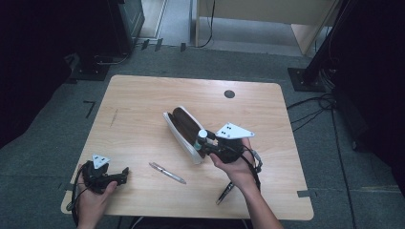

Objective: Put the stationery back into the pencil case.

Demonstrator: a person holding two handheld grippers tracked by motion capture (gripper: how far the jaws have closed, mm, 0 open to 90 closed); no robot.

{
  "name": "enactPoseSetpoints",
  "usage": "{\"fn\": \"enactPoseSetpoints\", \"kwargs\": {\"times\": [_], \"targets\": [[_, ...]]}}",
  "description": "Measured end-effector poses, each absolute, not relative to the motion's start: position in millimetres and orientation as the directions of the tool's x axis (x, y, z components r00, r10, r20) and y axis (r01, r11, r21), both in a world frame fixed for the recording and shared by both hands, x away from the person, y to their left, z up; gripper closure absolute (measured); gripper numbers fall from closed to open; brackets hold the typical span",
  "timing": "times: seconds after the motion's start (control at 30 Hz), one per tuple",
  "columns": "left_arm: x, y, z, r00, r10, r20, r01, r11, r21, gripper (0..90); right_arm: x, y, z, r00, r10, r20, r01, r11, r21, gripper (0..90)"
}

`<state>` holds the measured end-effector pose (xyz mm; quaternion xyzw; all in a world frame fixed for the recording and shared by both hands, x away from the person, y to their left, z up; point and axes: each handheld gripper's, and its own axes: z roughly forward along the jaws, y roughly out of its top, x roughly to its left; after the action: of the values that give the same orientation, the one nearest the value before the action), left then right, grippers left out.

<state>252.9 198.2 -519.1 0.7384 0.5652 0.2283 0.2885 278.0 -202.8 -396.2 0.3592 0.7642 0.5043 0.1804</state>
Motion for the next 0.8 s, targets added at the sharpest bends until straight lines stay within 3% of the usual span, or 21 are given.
{"fn": "enactPoseSetpoints", "kwargs": {"times": [0.8], "targets": [[253,198,-519,0.256,0.966,0.012,0.702,-0.195,0.685,0.0,295,-191,-414,-0.656,0.754,0.049,0.395,0.287,0.873,65.0]]}}
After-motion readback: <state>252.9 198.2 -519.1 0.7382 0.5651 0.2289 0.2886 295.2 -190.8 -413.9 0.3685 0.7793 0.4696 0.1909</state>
